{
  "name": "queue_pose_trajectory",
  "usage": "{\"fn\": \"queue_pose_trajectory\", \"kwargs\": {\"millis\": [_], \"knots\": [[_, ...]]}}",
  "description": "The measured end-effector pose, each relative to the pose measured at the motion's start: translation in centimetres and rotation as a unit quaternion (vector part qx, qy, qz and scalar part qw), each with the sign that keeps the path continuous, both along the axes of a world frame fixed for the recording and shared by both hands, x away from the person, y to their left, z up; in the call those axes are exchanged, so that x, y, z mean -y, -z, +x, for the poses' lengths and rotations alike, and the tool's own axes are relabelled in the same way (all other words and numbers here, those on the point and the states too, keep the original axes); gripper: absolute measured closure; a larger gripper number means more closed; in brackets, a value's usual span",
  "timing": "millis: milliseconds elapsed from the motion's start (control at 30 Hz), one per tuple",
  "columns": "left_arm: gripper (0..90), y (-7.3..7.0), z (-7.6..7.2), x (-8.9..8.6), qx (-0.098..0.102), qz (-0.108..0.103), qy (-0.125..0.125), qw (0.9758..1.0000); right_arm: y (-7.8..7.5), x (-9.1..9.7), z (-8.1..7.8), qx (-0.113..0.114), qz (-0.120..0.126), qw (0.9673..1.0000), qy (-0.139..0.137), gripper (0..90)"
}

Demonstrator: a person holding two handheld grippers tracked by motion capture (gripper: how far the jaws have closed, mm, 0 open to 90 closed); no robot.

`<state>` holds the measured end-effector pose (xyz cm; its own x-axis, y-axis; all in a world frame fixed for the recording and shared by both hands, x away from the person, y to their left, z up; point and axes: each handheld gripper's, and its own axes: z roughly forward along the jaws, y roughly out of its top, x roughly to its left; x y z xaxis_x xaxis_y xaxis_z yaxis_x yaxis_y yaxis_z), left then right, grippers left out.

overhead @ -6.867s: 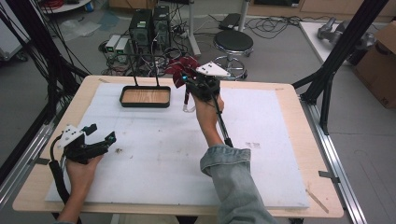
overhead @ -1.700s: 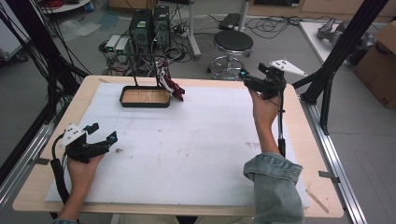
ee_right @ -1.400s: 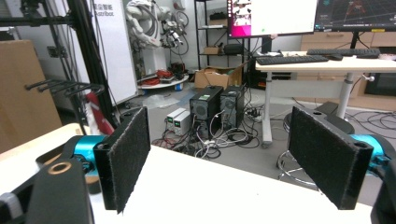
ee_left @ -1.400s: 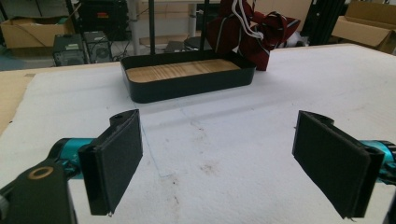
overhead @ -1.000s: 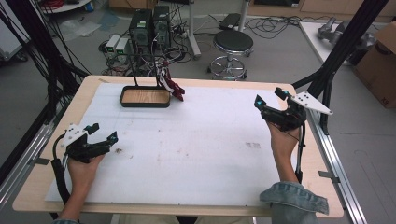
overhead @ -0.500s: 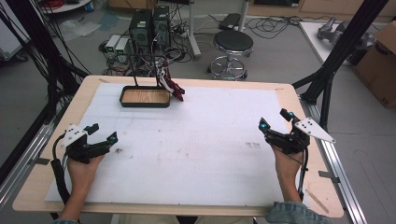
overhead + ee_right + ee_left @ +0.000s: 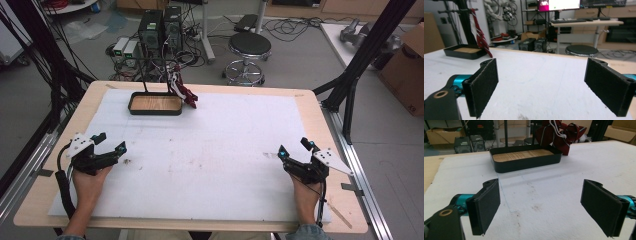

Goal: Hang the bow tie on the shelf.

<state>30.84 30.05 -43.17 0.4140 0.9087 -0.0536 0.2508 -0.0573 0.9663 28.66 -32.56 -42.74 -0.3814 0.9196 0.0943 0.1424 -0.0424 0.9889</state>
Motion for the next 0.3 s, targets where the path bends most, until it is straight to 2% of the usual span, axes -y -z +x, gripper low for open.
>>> {"fn": "queue_pose_trajectory", "kwargs": {"millis": [300], "knots": [[16.3,0.05,0.04,-0.01,-0.005,0.005,-0.002,1.0000,0.31,-0.23,-0.21,0.003,-0.007,1.0000,-0.001,11.1]]}}
